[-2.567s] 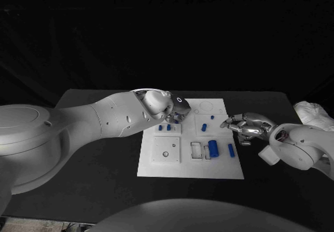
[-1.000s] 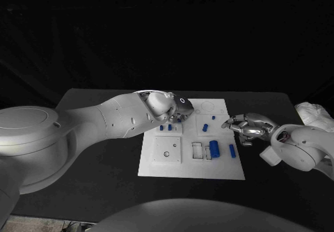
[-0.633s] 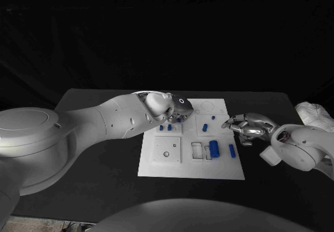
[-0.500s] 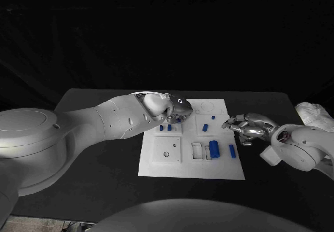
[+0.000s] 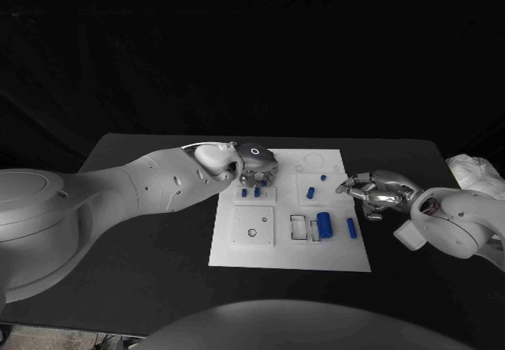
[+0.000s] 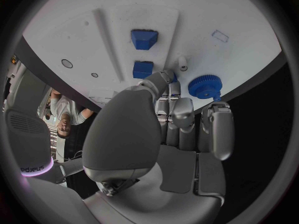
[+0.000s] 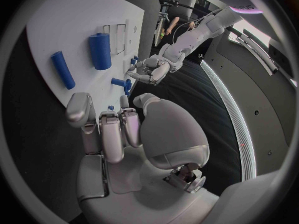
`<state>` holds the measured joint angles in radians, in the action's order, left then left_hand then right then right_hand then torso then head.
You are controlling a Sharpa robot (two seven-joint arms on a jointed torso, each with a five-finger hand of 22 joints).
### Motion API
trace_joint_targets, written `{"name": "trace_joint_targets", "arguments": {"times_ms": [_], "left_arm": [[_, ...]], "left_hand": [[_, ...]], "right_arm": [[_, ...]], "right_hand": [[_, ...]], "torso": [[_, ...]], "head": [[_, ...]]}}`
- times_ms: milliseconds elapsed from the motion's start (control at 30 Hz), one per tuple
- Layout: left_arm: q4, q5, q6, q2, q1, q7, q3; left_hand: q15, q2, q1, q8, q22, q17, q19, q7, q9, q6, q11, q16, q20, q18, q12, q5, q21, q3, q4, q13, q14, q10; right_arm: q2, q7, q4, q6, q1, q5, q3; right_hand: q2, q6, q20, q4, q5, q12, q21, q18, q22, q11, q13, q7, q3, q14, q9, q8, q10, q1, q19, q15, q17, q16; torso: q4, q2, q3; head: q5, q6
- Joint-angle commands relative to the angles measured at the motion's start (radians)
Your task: Assemble the parts on the task board
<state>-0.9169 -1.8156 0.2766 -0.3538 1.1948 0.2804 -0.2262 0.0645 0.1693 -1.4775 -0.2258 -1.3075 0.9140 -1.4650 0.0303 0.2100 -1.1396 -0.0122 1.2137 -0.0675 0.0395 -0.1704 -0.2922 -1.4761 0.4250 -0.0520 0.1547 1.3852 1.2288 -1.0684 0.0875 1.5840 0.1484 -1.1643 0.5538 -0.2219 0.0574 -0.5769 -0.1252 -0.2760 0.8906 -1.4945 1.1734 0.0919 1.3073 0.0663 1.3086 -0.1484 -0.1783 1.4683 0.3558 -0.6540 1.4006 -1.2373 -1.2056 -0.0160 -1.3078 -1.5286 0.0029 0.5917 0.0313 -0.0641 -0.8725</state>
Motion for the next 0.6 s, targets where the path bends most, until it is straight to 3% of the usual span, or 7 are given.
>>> {"name": "trace_joint_targets", "arguments": {"times_ms": [33,233,433,600], "left_arm": [[-0.015,0.252,0.058,-0.021,-0.002,0.049,0.0],[-0.02,0.522,0.065,-0.058,0.0,0.063,0.002],[-0.016,0.8,0.007,-0.092,0.001,0.066,0.002],[-0.013,0.959,-0.049,-0.113,0.001,0.065,0.001]], "left_hand": [[0.004,-0.008,0.006,-0.006,-0.236,-0.001,-0.064,0.009,0.005,0.01,-0.003,-0.005,0.007,-0.018,0.007,0.005,-0.009,-0.008,-0.002,-0.003,0.011,0.014],[0.008,-0.009,0.004,-0.008,-0.238,0.01,-0.068,0.025,0.01,0.021,0.01,0.002,0.024,-0.02,0.025,-0.007,-0.017,-0.01,-0.01,-0.016,0.024,0.005],[0.009,-0.011,0.003,-0.004,-0.239,0.01,-0.07,0.036,0.011,0.033,0.019,0.003,0.027,-0.021,0.038,-0.011,-0.021,-0.018,-0.019,-0.027,0.025,-0.004],[0.008,-0.014,0.0,0.0,-0.238,0.005,-0.068,0.037,0.011,0.042,0.021,-0.001,0.027,-0.02,0.049,-0.008,-0.019,-0.024,-0.027,-0.035,0.023,-0.012]], "right_arm": [[0.0,0.009,-0.001,-0.01,0.001,0.001,0.0],[0.0,0.008,-0.003,-0.01,0.001,0.001,0.0],[-0.001,0.006,-0.004,-0.011,0.001,0.001,0.0],[0.001,0.005,-0.005,-0.012,0.001,0.001,0.0]], "right_hand": [[-0.005,-0.004,-0.005,0.0,-0.005,0.001,-0.003,0.01,0.128,0.004,0.123,0.001,-0.008,0.02,-0.001,0.0,-0.001,-0.002,0.003,-0.004,-0.178,0.005],[-0.005,-0.005,-0.006,0.0,-0.007,0.001,-0.004,0.01,0.128,0.004,0.122,0.0,-0.009,0.019,-0.001,0.001,-0.002,-0.002,0.004,-0.004,-0.177,0.005],[-0.006,-0.005,-0.006,0.0,-0.007,0.002,-0.004,0.01,0.128,0.004,0.122,0.0,-0.009,0.019,-0.001,0.001,-0.002,-0.003,0.003,-0.004,-0.177,0.005],[-0.006,-0.005,-0.006,0.0,-0.007,0.002,-0.004,0.01,0.128,0.004,0.122,0.0,-0.009,0.019,-0.001,0.001,-0.002,-0.003,0.003,-0.004,-0.177,0.005]], "torso": [[0.0013,-0.001,0.0004],[0.0006,0.0,-0.0002],[0.0003,0.0,0.0],[0.0003,0.0,-0.0003]], "head": [[-0.001,0.0],[-0.004,0.0],[-0.009,0.0],[-0.012,0.0]]}}
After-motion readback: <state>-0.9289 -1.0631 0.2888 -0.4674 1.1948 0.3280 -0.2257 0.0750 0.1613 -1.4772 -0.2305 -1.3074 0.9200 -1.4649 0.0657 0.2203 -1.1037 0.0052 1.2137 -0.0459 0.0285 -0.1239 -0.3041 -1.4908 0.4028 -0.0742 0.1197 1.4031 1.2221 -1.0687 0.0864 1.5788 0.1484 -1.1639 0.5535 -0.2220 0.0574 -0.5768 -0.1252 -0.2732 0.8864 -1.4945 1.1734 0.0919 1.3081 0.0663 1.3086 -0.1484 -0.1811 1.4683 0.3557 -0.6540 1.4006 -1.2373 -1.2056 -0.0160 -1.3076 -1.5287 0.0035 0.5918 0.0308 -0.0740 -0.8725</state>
